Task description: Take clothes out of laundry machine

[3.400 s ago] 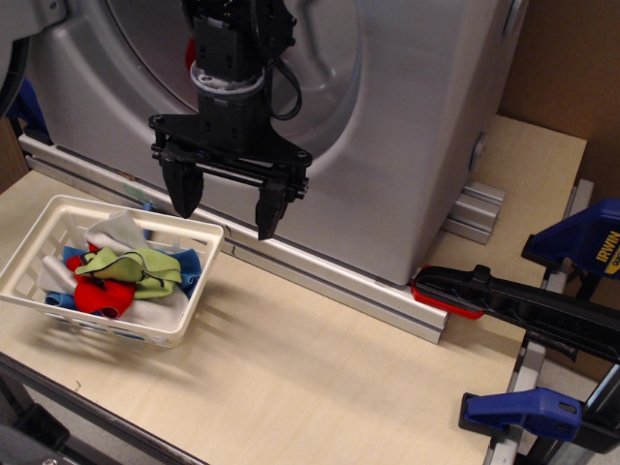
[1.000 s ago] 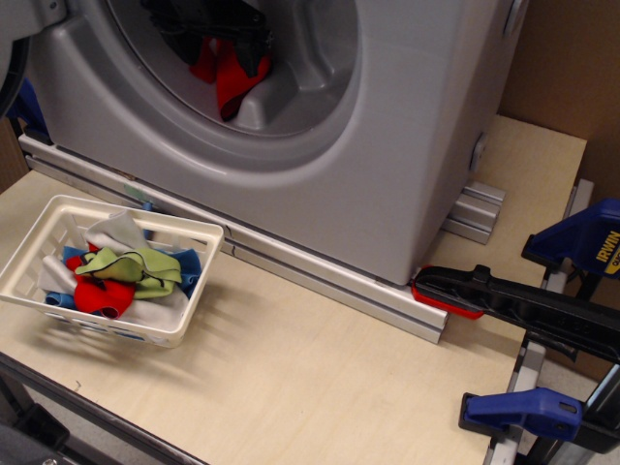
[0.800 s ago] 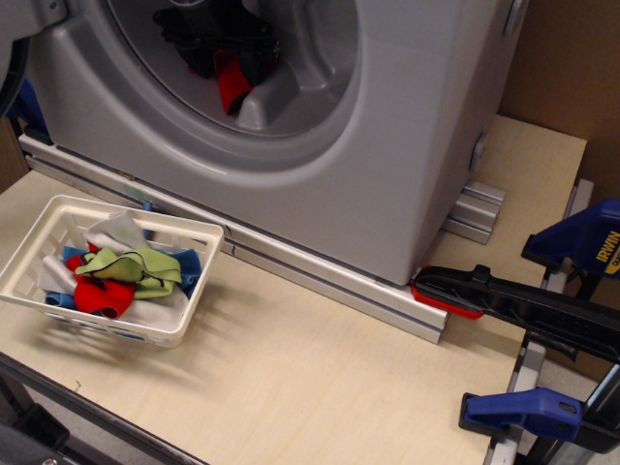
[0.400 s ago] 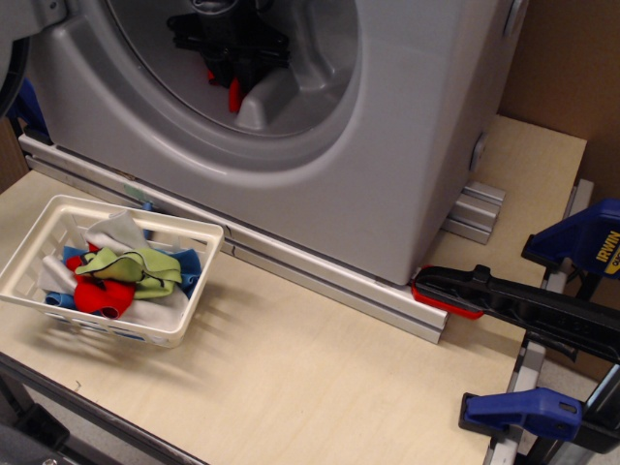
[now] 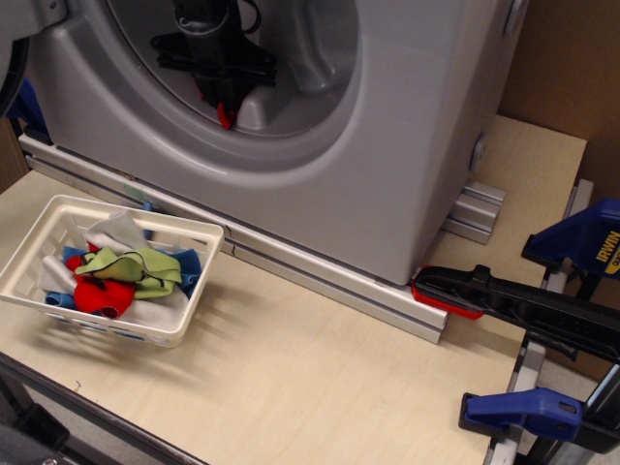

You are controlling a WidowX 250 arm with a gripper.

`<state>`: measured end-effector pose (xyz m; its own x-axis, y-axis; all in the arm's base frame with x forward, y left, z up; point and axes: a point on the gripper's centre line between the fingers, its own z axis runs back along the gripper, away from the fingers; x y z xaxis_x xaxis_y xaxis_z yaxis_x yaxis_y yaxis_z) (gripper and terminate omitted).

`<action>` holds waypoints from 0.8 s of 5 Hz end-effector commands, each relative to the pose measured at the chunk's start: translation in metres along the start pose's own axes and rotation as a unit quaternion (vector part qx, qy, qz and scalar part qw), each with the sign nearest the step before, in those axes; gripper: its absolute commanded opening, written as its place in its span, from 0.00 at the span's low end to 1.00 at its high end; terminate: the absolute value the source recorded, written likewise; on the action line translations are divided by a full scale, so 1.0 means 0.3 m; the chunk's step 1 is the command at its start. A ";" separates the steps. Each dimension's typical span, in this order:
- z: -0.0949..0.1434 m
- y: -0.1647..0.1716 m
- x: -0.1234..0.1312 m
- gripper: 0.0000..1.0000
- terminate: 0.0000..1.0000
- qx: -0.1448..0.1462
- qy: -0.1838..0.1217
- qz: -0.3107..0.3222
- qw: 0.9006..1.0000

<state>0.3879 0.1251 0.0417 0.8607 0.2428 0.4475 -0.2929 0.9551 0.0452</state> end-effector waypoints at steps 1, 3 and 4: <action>0.249 0.054 -0.085 0.00 0.00 0.025 -0.027 0.065 0.997; 0.286 0.058 -0.323 0.00 0.00 0.039 0.081 0.100 0.991; 0.224 0.079 -0.437 0.00 0.00 0.037 0.162 0.117 0.979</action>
<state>0.2331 0.1052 0.0215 0.8515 0.5138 0.1045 -0.5203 0.8527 0.0468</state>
